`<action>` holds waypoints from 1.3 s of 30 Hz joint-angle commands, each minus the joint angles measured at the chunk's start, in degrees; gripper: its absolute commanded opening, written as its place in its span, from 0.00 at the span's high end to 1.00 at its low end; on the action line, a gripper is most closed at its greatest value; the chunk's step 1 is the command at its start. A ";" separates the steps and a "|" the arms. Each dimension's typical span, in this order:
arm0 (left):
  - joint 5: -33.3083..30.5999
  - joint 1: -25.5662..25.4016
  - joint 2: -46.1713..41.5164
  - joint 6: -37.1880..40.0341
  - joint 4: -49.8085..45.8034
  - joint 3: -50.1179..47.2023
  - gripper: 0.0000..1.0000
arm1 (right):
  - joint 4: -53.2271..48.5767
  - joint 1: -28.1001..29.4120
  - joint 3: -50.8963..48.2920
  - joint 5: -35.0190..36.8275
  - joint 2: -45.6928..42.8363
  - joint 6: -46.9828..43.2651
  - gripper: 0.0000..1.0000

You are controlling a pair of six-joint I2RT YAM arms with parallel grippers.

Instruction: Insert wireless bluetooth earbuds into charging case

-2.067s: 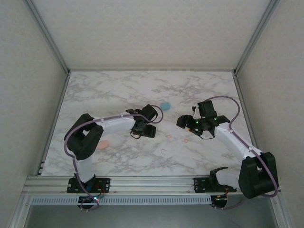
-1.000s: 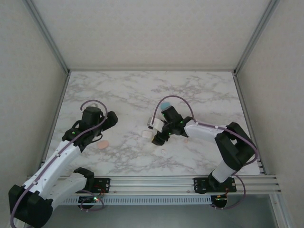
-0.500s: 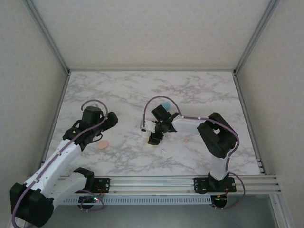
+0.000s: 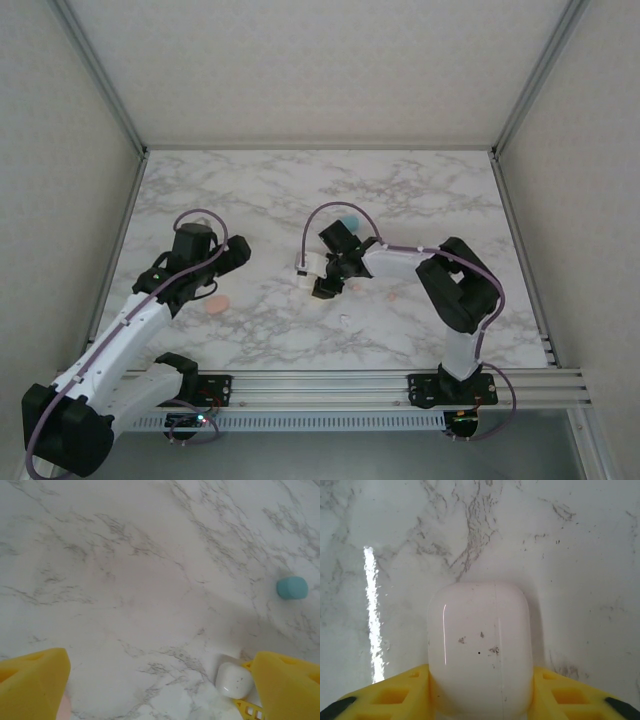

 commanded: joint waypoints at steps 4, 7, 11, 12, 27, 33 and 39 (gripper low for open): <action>15.09 0.50 -0.46 2.80 10.20 0.03 0.10 | 5.83 1.49 -6.44 2.39 -18.59 2.22 0.59; 24.18 0.37 -1.24 3.59 17.22 0.10 0.13 | 6.03 2.58 -9.01 6.79 -28.35 -1.23 0.58; 33.48 -0.28 -1.02 3.12 25.11 1.37 0.14 | 5.33 3.91 -10.43 12.29 -38.06 -7.01 0.59; 35.12 -0.65 -0.66 2.99 26.20 2.03 0.15 | 5.48 4.19 -10.38 13.63 -39.94 -7.79 0.60; 37.28 -15.83 4.93 10.06 23.44 12.61 0.20 | 6.03 4.55 -8.33 14.33 -47.89 -7.23 0.59; 36.55 -17.59 9.31 10.26 20.75 15.75 0.27 | 7.32 4.53 -8.38 13.23 -48.03 -6.44 0.60; 37.69 -19.22 12.76 11.09 20.84 17.83 0.30 | 7.96 4.55 -8.42 12.69 -47.75 -5.27 0.59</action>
